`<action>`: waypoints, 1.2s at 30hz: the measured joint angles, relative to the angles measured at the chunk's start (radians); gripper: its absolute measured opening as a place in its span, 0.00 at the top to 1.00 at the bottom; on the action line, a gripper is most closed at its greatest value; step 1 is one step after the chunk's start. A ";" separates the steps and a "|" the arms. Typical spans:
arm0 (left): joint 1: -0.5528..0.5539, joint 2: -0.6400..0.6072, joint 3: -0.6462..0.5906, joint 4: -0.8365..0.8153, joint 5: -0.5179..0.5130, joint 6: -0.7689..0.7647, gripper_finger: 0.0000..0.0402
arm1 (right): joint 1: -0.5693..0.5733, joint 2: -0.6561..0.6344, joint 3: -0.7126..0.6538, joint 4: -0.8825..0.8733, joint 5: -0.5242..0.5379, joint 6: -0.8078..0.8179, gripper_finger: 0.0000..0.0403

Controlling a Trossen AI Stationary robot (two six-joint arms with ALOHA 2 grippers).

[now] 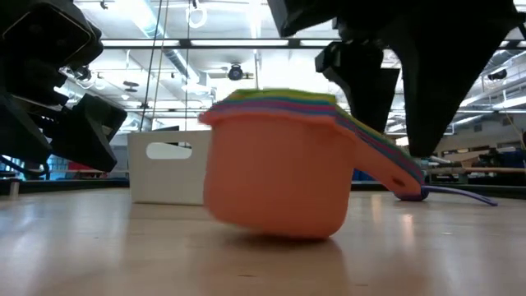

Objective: Nest measuring cups in basket
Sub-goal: Stack the green measuring cup on the top of the yellow measuring cup

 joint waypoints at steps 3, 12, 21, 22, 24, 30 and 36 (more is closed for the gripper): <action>0.000 0.000 0.000 0.002 0.000 0.000 0.42 | 0.001 -0.018 0.002 -0.026 0.007 0.010 0.27; 0.000 0.000 0.000 0.011 0.000 0.000 0.42 | -0.014 -0.097 0.002 0.068 0.016 0.025 0.27; -0.001 0.000 0.000 0.008 0.030 -0.001 0.42 | -0.062 -0.095 -0.064 0.152 -0.081 0.024 0.27; -0.001 0.000 0.000 0.008 0.032 -0.001 0.42 | -0.064 -0.096 -0.067 0.168 -0.083 0.037 0.27; -0.002 0.000 0.000 0.008 0.033 0.000 0.42 | -0.067 -0.097 -0.074 0.188 -0.089 0.055 0.27; 0.000 0.000 0.000 0.008 0.032 0.000 0.42 | -0.052 -0.097 -0.083 0.203 -0.086 0.050 0.23; 0.000 0.000 0.000 0.014 0.031 -0.001 0.42 | -0.053 -0.097 -0.138 0.218 -0.104 0.043 0.20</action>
